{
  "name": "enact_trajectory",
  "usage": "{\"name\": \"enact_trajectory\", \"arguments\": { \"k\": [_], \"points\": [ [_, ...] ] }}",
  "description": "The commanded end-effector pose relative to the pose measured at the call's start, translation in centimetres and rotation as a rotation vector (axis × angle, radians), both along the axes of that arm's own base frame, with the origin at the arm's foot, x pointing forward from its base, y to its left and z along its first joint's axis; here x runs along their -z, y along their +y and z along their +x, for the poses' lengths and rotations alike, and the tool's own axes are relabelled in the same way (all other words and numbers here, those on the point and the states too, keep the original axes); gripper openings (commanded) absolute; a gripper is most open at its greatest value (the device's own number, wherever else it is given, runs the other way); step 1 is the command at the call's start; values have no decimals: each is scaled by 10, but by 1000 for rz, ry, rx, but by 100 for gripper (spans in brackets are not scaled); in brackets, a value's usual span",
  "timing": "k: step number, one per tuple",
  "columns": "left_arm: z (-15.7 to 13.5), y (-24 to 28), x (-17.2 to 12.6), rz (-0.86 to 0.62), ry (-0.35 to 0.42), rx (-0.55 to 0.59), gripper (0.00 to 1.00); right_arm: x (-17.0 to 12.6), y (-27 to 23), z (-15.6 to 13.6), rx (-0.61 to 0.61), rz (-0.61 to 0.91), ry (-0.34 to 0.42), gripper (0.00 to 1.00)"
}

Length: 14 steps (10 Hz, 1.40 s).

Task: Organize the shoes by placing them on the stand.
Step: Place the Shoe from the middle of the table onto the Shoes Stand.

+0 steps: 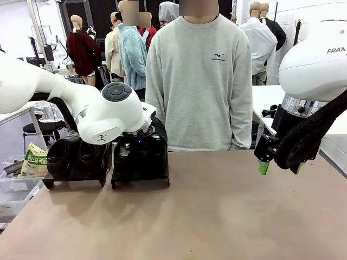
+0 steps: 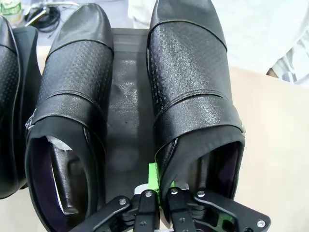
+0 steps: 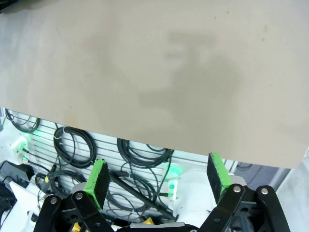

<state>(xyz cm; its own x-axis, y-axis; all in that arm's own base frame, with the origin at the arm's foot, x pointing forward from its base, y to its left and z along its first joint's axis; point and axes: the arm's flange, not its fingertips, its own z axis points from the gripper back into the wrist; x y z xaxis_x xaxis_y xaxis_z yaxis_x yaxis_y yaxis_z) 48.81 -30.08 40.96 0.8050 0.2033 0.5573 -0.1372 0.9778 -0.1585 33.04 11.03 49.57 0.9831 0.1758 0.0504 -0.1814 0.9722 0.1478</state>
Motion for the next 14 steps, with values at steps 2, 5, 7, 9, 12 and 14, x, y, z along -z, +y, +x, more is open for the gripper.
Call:
{"name": "enact_trajectory", "arguments": {
  "k": [2,5,7,9,12,14],
  "points": [
    [5,-4,1,-22,-20,-42,2,1,0,0,-4,15,4,100],
    [6,-1,3,-14,-10,-46,57,1,0,0,-4,15,4,100],
    [7,0,3,4,-13,-40,97,1,0,0,-4,15,4,100],
    [4,-4,-9,40,-51,-27,100,1,0,0,-4,15,4,100],
    [-9,-12,-43,49,-90,1,100,1,0,0,-4,15,4,100],
    [-14,-11,-49,55,-6,-9,100,1,0,0,-4,15,4,100]
  ]
}}
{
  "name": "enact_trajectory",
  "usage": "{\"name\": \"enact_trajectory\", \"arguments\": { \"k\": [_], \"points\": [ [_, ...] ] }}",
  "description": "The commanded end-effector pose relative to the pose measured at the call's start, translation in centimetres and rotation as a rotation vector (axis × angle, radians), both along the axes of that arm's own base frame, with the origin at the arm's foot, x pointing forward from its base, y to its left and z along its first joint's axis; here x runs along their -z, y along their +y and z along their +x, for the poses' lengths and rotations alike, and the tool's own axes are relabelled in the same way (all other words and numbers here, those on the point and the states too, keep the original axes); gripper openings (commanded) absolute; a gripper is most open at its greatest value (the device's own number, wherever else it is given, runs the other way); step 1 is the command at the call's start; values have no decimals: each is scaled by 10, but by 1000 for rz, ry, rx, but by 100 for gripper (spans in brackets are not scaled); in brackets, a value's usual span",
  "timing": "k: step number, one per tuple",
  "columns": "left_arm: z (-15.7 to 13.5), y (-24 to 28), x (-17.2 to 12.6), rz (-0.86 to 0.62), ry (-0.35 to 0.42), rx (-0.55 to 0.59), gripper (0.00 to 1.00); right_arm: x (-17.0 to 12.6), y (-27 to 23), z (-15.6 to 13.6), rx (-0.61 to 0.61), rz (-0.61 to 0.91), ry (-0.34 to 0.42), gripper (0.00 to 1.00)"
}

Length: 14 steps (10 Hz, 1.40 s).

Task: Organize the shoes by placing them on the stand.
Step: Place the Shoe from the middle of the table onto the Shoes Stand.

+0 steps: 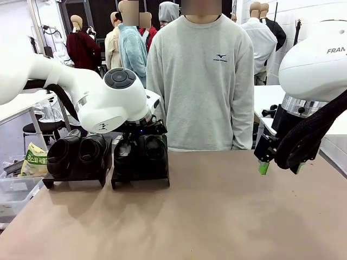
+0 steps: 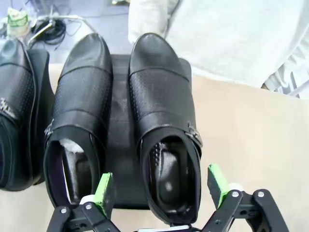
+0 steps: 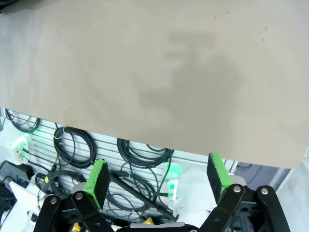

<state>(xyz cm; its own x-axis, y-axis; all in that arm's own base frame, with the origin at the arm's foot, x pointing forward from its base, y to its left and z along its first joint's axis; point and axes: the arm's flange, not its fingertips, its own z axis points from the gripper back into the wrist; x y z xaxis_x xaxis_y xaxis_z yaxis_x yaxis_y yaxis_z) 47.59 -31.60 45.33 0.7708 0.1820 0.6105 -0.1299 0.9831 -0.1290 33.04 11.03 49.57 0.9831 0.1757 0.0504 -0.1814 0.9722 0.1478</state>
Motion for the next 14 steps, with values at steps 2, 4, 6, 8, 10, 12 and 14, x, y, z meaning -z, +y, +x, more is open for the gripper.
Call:
{"name": "enact_trajectory", "arguments": {
  "k": [2,4,6,8,10,12,14],
  "points": [
    [3,2,1,-3,-17,10,100,0,0,0,-4,15,4,100],
    [3,2,1,-3,-17,10,100,0,0,0,-4,15,4,100],
    [3,2,1,-3,-17,10,100,0,0,0,-4,15,4,100],
    [3,2,1,-3,-17,10,100,0,0,0,-4,15,4,100],
    [3,2,1,-3,-17,10,100,0,0,0,-4,15,4,100],
    [3,2,1,-3,-17,10,100,0,0,0,-4,15,4,100],
    [3,2,1,-3,-17,10,100,0,0,0,-4,15,4,100]
  ]
}}
